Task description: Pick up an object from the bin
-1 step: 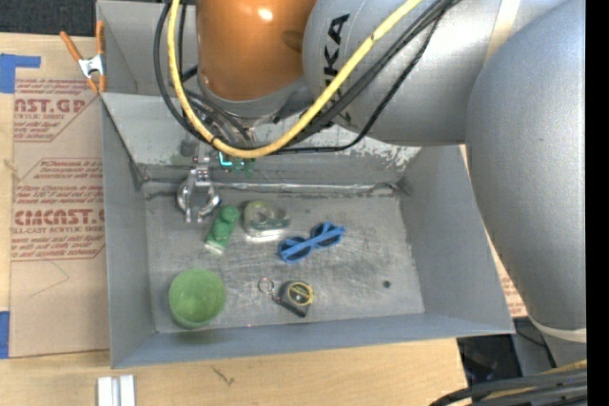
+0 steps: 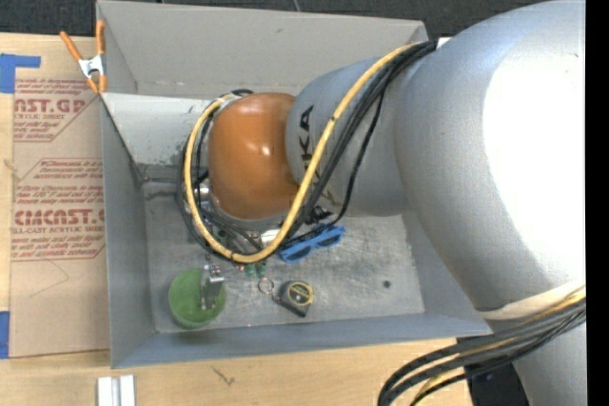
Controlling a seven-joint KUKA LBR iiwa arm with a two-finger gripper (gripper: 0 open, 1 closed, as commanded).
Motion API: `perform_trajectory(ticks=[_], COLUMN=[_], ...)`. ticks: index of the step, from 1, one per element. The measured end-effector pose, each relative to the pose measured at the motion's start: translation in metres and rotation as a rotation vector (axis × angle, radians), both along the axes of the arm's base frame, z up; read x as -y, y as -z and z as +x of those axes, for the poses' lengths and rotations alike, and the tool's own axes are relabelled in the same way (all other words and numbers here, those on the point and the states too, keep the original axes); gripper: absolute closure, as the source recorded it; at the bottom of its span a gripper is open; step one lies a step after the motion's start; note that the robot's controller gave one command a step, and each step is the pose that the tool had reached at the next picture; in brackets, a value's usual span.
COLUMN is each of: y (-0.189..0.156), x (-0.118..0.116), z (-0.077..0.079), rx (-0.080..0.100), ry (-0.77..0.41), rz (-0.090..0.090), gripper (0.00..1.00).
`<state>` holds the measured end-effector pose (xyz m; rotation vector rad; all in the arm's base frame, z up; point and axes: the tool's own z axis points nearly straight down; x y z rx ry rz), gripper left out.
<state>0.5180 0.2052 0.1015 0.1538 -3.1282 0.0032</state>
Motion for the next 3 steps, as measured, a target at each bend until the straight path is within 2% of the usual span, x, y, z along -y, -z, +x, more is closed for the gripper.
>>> perform_trajectory(ticks=[1,2,3], y=[-0.005,-0.068,-0.276], x=[-0.001,-0.009,-0.003], z=[0.003,0.004,0.002], rx=[0.009,0.016,0.019], ry=[0.001,0.040,-0.434], rz=[0.004,0.006,0.007], gripper=[1.00,1.00,1.00])
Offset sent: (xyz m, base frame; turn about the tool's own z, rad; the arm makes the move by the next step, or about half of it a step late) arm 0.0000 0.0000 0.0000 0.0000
